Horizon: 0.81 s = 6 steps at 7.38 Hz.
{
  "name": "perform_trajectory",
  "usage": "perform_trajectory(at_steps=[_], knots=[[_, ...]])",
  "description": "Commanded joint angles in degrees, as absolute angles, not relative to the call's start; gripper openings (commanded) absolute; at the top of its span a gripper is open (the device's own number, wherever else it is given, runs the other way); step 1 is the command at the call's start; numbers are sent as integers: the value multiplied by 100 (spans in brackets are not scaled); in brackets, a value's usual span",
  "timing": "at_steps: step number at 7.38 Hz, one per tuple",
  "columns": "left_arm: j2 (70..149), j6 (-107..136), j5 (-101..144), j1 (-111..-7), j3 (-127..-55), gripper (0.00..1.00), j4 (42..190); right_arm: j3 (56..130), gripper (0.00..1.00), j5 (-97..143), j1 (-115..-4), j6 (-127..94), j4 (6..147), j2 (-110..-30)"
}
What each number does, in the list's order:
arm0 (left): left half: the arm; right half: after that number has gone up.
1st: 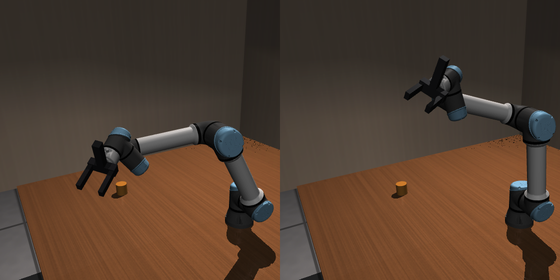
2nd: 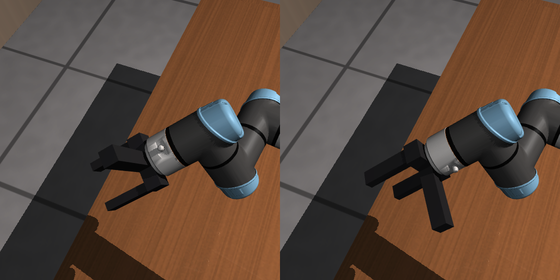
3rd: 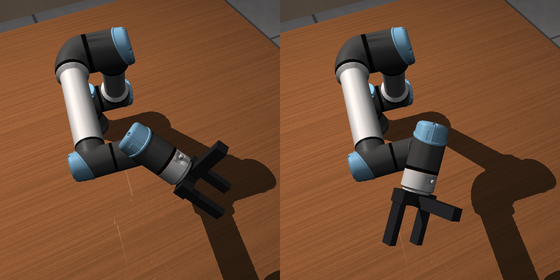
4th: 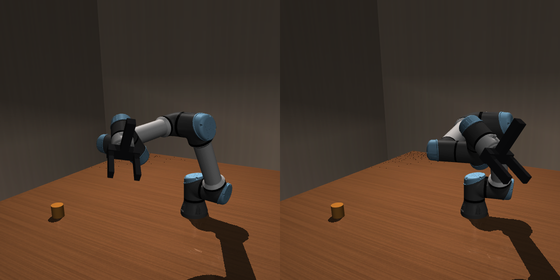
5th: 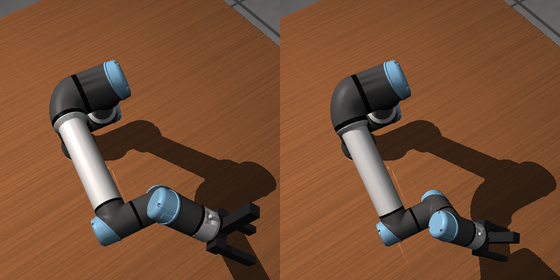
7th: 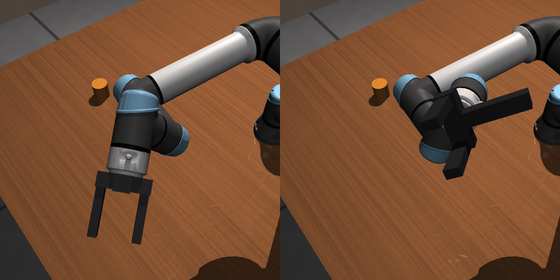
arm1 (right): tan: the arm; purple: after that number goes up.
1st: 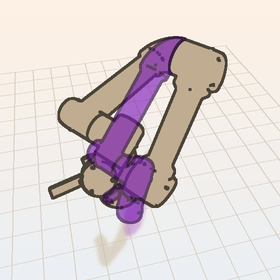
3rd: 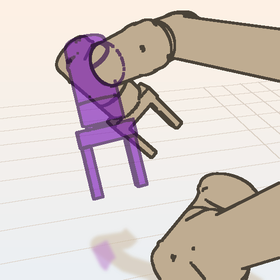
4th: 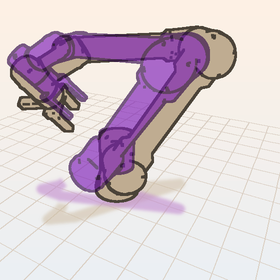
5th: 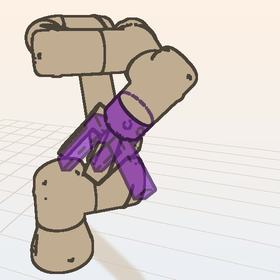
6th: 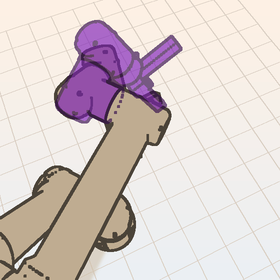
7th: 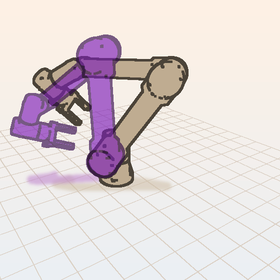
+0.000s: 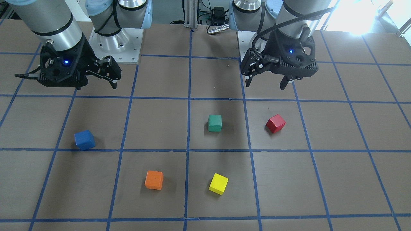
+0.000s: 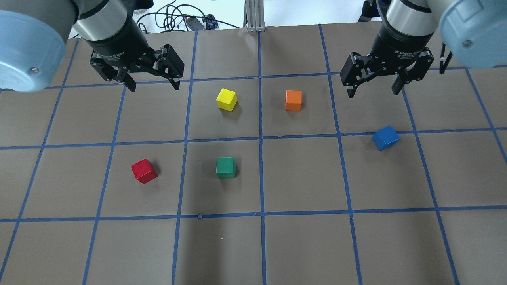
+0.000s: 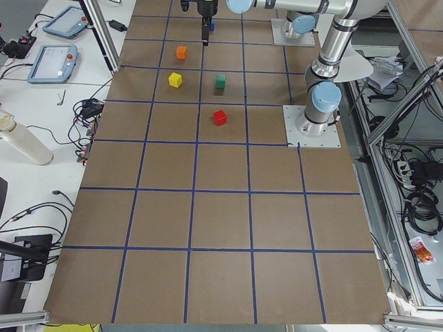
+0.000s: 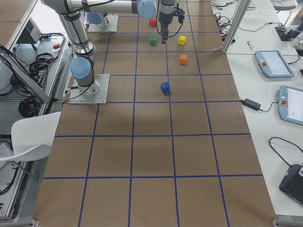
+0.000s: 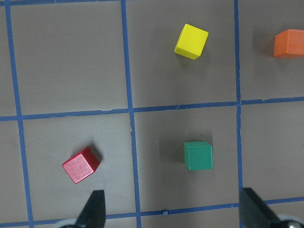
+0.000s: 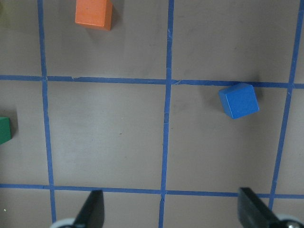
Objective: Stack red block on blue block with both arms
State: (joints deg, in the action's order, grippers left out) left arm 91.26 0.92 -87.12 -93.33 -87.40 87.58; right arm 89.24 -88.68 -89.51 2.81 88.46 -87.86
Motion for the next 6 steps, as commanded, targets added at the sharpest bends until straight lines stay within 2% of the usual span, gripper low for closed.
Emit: perform_trajectory(at_steps=[1,6], knots=[[9158,114,-8710,-9334,-8745,100,8754,8903,100,-8868,-8956,281,8850,-8780],[9159,27,-8919,-9325,-8990,100,8693,8877,100,-8859,-8947,79,9088,-8877]])
